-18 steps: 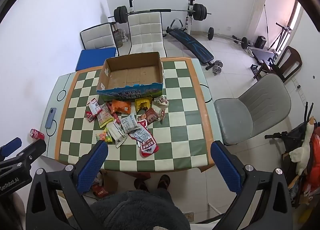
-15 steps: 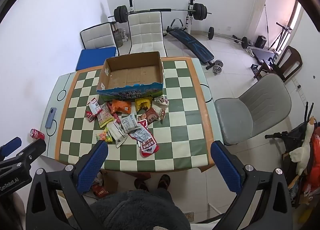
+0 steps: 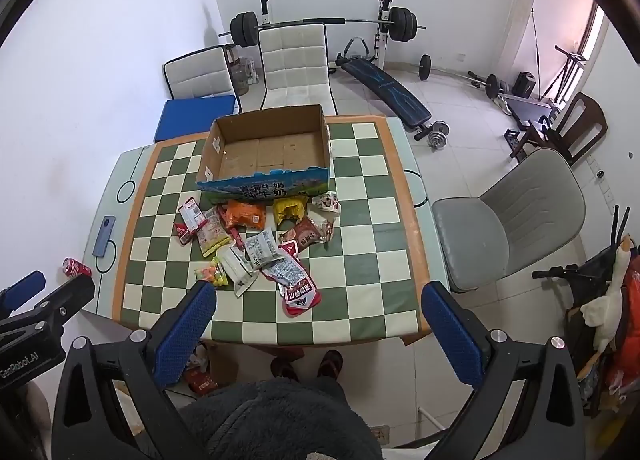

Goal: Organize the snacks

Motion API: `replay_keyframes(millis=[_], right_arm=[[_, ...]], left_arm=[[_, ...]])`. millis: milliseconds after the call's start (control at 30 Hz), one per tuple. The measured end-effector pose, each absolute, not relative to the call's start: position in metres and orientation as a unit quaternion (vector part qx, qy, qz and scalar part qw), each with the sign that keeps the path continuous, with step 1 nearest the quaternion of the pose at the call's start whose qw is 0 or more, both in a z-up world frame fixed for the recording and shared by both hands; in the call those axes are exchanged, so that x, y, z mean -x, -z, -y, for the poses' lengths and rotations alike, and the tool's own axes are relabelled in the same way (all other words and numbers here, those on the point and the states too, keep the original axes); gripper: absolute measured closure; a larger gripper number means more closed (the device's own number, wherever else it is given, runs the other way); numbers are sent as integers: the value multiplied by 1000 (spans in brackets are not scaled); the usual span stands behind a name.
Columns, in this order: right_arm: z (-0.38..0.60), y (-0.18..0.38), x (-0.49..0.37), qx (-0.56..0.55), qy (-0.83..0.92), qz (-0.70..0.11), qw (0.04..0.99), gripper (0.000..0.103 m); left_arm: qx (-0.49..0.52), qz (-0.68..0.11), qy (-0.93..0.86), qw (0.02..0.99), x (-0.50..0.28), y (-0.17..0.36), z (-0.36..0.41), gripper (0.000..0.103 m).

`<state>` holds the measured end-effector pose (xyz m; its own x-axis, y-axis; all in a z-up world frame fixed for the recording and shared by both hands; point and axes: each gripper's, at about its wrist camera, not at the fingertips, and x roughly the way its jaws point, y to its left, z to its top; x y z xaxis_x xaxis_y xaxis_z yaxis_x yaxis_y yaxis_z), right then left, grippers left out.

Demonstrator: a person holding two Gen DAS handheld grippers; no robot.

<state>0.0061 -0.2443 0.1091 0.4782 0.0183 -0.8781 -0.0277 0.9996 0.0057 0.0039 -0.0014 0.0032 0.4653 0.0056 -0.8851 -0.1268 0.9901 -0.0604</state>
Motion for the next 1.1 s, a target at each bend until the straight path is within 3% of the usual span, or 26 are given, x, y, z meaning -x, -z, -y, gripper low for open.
replay_keyframes(millis=[1100], right_arm=[[244, -127, -12, 3, -12, -501, 865, 0]], left_arm=[[53, -501, -40, 863, -17, -19, 1, 0]])
